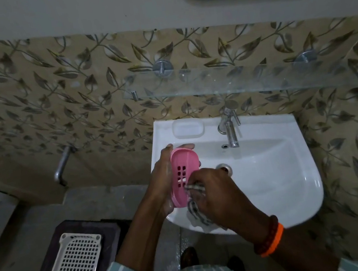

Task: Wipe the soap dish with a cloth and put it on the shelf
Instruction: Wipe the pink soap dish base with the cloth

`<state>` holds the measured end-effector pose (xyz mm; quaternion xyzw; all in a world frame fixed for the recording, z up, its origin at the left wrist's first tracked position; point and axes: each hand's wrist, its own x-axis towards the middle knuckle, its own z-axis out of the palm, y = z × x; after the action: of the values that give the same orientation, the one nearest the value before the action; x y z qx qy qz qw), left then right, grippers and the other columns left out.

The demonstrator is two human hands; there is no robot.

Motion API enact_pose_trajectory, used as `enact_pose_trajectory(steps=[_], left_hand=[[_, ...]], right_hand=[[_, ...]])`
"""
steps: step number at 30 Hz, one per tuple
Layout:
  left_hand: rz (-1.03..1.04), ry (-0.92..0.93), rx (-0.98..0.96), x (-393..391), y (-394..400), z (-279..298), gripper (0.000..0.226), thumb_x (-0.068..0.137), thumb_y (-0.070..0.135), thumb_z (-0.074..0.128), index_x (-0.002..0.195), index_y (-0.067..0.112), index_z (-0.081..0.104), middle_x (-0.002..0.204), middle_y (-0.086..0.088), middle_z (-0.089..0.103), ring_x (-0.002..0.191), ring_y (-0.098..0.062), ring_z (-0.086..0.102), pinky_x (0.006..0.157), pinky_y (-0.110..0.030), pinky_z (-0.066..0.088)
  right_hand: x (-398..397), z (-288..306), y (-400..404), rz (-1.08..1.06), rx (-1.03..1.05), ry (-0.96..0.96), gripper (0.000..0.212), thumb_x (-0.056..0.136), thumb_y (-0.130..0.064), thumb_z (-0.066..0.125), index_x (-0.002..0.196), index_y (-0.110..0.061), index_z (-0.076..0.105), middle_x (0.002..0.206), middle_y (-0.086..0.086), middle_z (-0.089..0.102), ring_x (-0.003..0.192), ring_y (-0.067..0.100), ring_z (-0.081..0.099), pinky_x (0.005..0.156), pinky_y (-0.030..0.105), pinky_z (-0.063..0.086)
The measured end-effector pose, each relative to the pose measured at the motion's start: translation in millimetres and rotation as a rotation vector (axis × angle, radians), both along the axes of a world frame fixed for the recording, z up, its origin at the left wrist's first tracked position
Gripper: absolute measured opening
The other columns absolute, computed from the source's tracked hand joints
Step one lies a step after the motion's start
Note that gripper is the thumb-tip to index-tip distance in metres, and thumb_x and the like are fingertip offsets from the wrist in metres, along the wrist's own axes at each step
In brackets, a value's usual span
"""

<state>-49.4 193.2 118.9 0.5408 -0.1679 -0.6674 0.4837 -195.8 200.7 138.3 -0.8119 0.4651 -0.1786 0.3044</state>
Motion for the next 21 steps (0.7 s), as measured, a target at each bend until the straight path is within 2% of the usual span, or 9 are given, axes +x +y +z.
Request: enact_pose_trajectory(steps=[2, 5, 7, 9, 12, 13, 15, 18, 21], left_hand=[[-0.016, -0.009, -0.009, 4, -3, -1, 0.058, 0.098, 0.061, 0.038, 0.115, 0.02, 0.075, 0.108, -0.022, 0.069, 0.097, -0.033, 0.063, 0.101, -0.054, 0.048], [-0.05, -0.018, 0.029, 3, 0, -9, 0.058, 0.094, 0.063, 0.048, 0.117, 0.016, 0.073, 0.105, -0.02, 0.066, 0.098, -0.034, 0.06, 0.098, -0.053, 0.049], [-0.061, -0.055, 0.06, 0, 4, -12, 0.063, 0.09, 0.065, 0.051, 0.118, 0.011, 0.071, 0.1, -0.019, 0.068, 0.09, -0.031, 0.064, 0.09, -0.049, 0.054], [-0.068, -0.094, 0.042, 2, 2, -8, 0.062, 0.091, 0.067, 0.048, 0.114, 0.015, 0.073, 0.098, -0.019, 0.07, 0.088, -0.03, 0.066, 0.089, -0.048, 0.055], [-0.056, -0.099, -0.028, 8, -7, -3, 0.059, 0.095, 0.066, 0.039, 0.111, 0.022, 0.075, 0.105, -0.023, 0.071, 0.094, -0.033, 0.064, 0.092, -0.052, 0.053], [-0.047, -0.075, -0.042, 10, -11, -1, 0.06, 0.096, 0.065, 0.037, 0.115, 0.021, 0.074, 0.109, -0.025, 0.07, 0.095, -0.035, 0.064, 0.091, -0.051, 0.053], [-0.041, -0.022, -0.05, 11, -14, -3, 0.062, 0.097, 0.065, 0.036, 0.118, 0.019, 0.072, 0.111, -0.028, 0.07, 0.094, -0.035, 0.066, 0.087, -0.046, 0.054], [-0.018, 0.084, -0.081, 5, -11, -9, 0.063, 0.099, 0.062, 0.036, 0.121, 0.013, 0.07, 0.109, -0.028, 0.069, 0.093, -0.035, 0.067, 0.088, -0.045, 0.054], [0.043, 0.147, -0.14, -6, -11, -12, 0.059, 0.098, 0.06, 0.039, 0.12, 0.014, 0.07, 0.11, -0.027, 0.068, 0.094, -0.036, 0.067, 0.096, -0.051, 0.048]], right_hand=[[-2, 2, -3, 0.047, 0.003, 0.037, 0.014, 0.079, -0.019, 0.063, 0.086, -0.013, 0.072, 0.085, 0.003, 0.073, 0.073, 0.017, 0.068, 0.065, 0.035, 0.06], [-3, 9, -23, 0.007, -0.188, 0.092, 0.01, 0.086, -0.018, 0.068, 0.09, -0.009, 0.068, 0.086, 0.005, 0.069, 0.07, 0.017, 0.062, 0.059, 0.022, 0.051], [-1, 14, -31, 0.013, -0.332, 0.166, 0.013, 0.086, -0.02, 0.071, 0.092, -0.01, 0.064, 0.085, 0.006, 0.065, 0.065, 0.021, 0.063, 0.055, 0.029, 0.053], [0, 16, -28, 0.06, -0.374, 0.24, 0.025, 0.076, -0.019, 0.08, 0.093, -0.009, 0.065, 0.084, 0.007, 0.065, 0.058, 0.023, 0.064, 0.05, 0.032, 0.055], [3, 6, -12, 0.11, -0.288, 0.315, 0.031, 0.068, -0.018, 0.082, 0.092, -0.01, 0.065, 0.089, 0.008, 0.065, 0.063, 0.026, 0.067, 0.057, 0.036, 0.059], [3, -1, -6, 0.133, -0.245, 0.324, 0.027, 0.07, -0.015, 0.078, 0.092, -0.01, 0.064, 0.091, 0.007, 0.063, 0.067, 0.027, 0.067, 0.06, 0.04, 0.06], [3, -7, 4, 0.138, -0.097, 0.215, 0.013, 0.081, -0.011, 0.068, 0.092, -0.007, 0.063, 0.091, 0.007, 0.061, 0.071, 0.025, 0.064, 0.063, 0.043, 0.058], [2, -1, 1, 0.094, 0.138, 0.063, 0.009, 0.09, -0.01, 0.062, 0.091, -0.003, 0.066, 0.083, 0.001, 0.064, 0.07, 0.008, 0.06, 0.064, 0.018, 0.052], [5, 4, -3, 0.073, 0.171, 0.004, 0.01, 0.088, -0.009, 0.06, 0.089, -0.007, 0.07, 0.081, 0.0, 0.068, 0.072, 0.009, 0.062, 0.061, 0.015, 0.047]])
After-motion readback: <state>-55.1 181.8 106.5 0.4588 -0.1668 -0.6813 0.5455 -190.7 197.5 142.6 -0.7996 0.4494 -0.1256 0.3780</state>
